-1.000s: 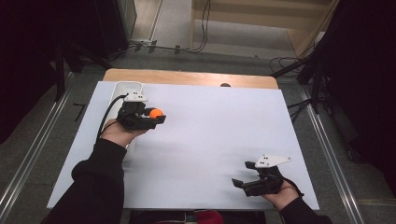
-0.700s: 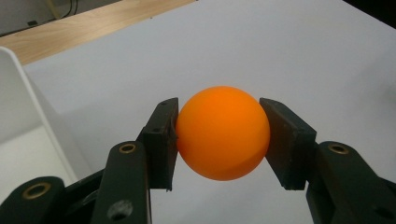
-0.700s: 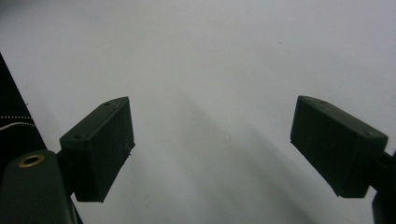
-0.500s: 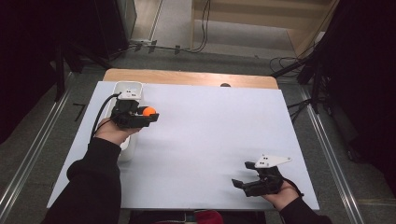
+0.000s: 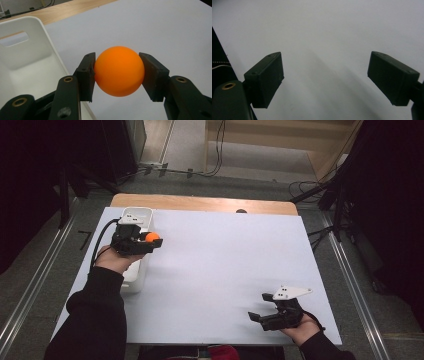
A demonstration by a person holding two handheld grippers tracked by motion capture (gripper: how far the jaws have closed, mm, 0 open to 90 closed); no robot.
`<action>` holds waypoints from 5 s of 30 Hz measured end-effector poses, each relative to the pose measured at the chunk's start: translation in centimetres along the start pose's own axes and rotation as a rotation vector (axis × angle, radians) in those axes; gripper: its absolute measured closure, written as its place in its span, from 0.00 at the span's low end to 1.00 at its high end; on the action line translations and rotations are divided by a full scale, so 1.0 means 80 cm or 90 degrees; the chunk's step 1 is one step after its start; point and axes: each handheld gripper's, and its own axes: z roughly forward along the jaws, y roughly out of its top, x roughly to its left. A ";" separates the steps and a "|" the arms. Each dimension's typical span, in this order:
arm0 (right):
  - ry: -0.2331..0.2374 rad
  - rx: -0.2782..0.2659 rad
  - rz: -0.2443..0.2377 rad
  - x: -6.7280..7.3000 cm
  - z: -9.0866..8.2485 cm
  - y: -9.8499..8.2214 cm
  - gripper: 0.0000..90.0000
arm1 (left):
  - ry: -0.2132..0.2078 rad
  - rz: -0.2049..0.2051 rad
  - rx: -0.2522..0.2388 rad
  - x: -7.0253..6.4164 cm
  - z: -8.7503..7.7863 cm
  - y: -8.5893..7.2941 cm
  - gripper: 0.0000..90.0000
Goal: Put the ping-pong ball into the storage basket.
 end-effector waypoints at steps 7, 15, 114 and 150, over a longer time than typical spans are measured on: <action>0.000 0.002 -0.005 0.000 0.000 0.000 0.14 | 0.010 -0.013 0.000 0.008 -0.003 -0.002 0.56; 0.000 0.001 -0.003 0.001 0.000 0.000 0.14 | 0.028 -0.016 0.001 0.015 -0.008 -0.003 0.56; 0.000 0.003 -0.007 0.001 0.001 -0.001 0.14 | 0.027 -0.067 -0.011 0.040 -0.026 -0.005 0.33; 0.002 0.006 -0.006 0.002 0.001 -0.001 0.14 | -0.099 -0.028 0.006 -0.019 0.000 0.008 0.31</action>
